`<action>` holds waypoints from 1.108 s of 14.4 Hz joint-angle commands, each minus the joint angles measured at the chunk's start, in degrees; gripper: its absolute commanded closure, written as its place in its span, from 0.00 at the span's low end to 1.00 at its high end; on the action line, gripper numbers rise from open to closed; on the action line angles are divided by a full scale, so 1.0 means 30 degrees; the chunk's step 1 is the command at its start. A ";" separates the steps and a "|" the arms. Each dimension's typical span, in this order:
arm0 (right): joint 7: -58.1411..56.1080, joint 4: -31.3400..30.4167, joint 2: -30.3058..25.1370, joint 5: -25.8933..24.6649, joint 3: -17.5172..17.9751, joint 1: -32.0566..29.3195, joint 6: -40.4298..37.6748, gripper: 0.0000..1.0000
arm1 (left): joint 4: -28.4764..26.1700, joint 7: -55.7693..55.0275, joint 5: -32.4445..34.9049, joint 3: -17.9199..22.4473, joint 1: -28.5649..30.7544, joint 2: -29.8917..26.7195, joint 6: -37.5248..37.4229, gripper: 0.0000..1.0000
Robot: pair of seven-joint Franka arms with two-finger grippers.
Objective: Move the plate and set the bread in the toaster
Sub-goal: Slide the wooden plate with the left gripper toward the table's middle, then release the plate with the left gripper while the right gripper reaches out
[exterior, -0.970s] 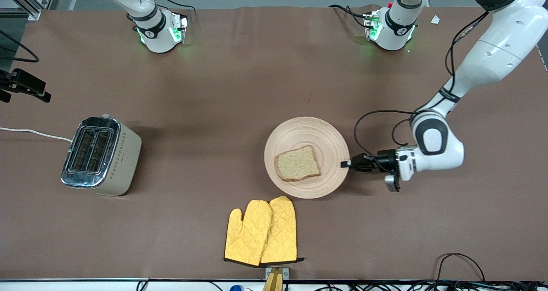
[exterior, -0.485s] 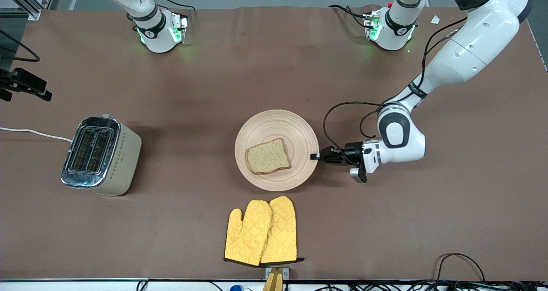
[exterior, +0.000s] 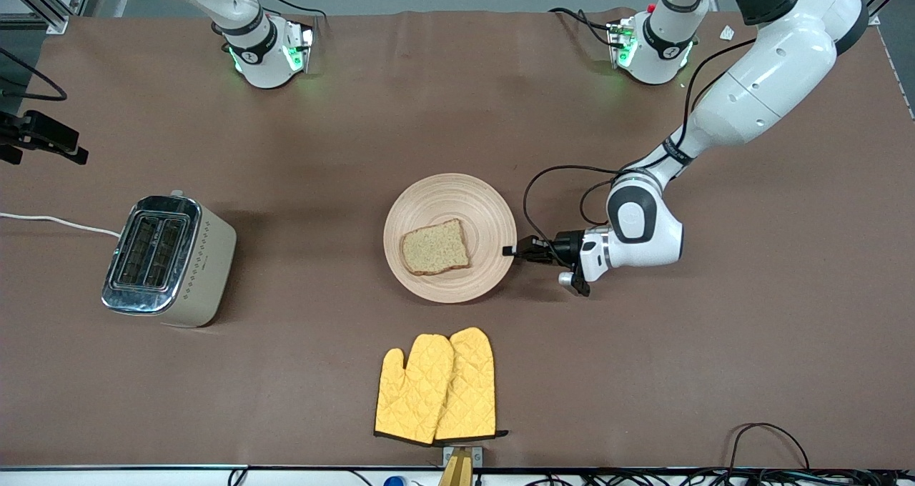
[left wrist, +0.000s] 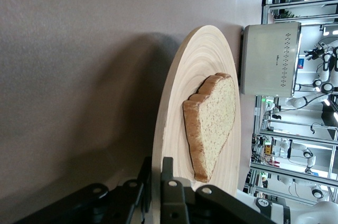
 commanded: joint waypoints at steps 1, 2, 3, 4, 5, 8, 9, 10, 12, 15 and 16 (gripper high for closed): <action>-0.0004 -0.0056 -0.0199 0.0317 0.0211 -0.0344 -0.0169 0.00 | -0.0095 0.0614 -0.0486 -0.0002 0.0046 -0.0007 -0.0152 1.00; -0.0004 -0.0056 -0.0199 0.0317 0.0211 -0.0344 -0.0140 0.00 | -0.0095 0.1109 -0.0457 -0.0001 0.0046 0.0226 -0.0036 0.99; -0.0004 -0.0056 -0.0199 0.0317 0.0211 -0.0344 -0.0139 0.00 | -0.0095 0.1897 -0.0457 -0.0001 0.0046 0.0432 0.0342 0.99; -0.0004 -0.0056 -0.0199 0.0317 0.0211 -0.0315 -0.0168 0.00 | -0.0066 0.2514 -0.0486 -0.0001 0.0046 0.0724 0.0549 0.99; -0.0004 -0.0056 -0.0199 0.0317 0.0211 -0.0315 -0.0169 0.00 | -0.0036 0.2549 -0.0486 -0.0001 0.0046 0.0814 0.0580 0.99; -0.0004 -0.0056 -0.0199 0.0317 0.0211 -0.0315 -0.0198 0.00 | -0.0095 0.2521 -0.0516 -0.0001 0.0075 0.0785 0.0610 0.80; -0.0004 -0.0056 -0.0199 0.0317 0.0211 -0.0286 -0.0198 0.00 | -0.0124 0.2230 -0.0545 -0.0001 0.0192 0.0785 0.0610 0.43; 0.0025 -0.0056 -0.0199 0.0317 0.0211 -0.0286 -0.0227 0.00 | -0.0211 0.2141 -0.0545 -0.0001 0.0338 0.0669 0.0610 0.00; 0.0083 -0.0056 -0.0199 0.0346 0.0240 -0.0286 -0.0256 0.00 | -0.0038 0.1500 -0.0603 -0.0031 0.0339 0.0580 0.0610 0.00; -0.0033 -0.0231 -0.0199 0.2179 0.0241 -0.0343 -0.1100 0.00 | 0.0519 -0.1075 -0.0516 -0.0031 0.0222 0.0056 0.0610 0.00; 0.0025 -0.0319 -0.0199 0.3062 0.0211 -0.0315 -0.1686 0.00 | 0.0781 -0.2156 -0.0284 -0.0031 0.0396 -0.0266 0.0581 0.00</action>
